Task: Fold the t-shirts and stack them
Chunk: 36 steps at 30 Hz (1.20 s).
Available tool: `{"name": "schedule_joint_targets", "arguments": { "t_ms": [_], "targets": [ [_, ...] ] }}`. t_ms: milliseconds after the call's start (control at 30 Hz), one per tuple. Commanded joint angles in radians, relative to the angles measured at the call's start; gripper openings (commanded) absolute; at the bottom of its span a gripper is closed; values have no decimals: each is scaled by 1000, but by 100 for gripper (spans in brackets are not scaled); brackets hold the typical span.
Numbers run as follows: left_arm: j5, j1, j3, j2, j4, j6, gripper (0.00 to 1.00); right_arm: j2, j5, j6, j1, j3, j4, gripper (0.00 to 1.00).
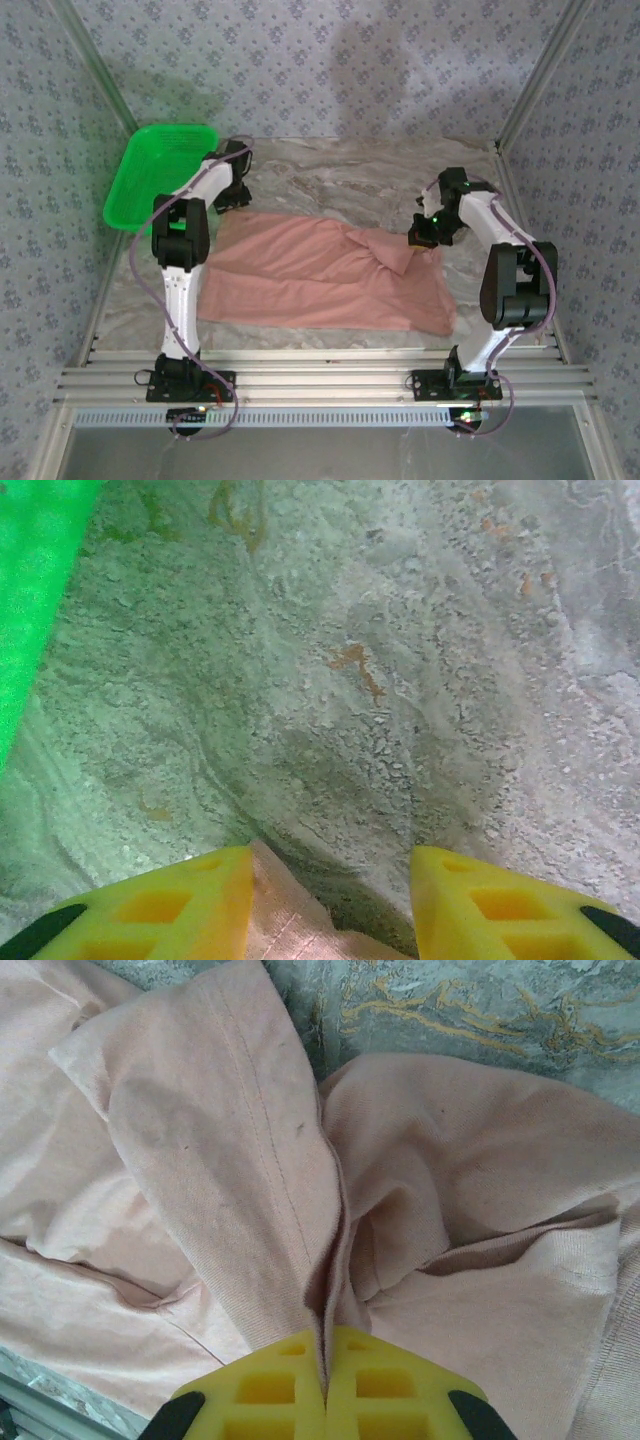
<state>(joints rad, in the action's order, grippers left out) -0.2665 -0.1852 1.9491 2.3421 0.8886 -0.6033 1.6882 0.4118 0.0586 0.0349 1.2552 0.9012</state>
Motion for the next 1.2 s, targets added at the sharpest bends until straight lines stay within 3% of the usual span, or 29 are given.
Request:
{"name": "schedule_joint_targets", "arguments": {
  "t_ms": [0,167,533,667,867,1167],
  "targets": [
    [-48,13,7,16,83,-9,43,-28,7,-19,-13,-3,33,0],
    [-48,22,-97,-47,53,-6,44,-24,4,-20,-18,6,35,0],
    [-25,18,-126,-62,52,3,45,-22,-2,-7,-18,17,28,0],
    [-4,12,-136,-53,51,7,32,-21,-10,2,-18,21,27,0],
    [31,7,-200,-86,17,9,2,-12,-27,41,-20,43,17,0],
    [42,24,-236,-269,-25,72,0,-45,-26,92,-21,135,-85,0]
  ]
}}
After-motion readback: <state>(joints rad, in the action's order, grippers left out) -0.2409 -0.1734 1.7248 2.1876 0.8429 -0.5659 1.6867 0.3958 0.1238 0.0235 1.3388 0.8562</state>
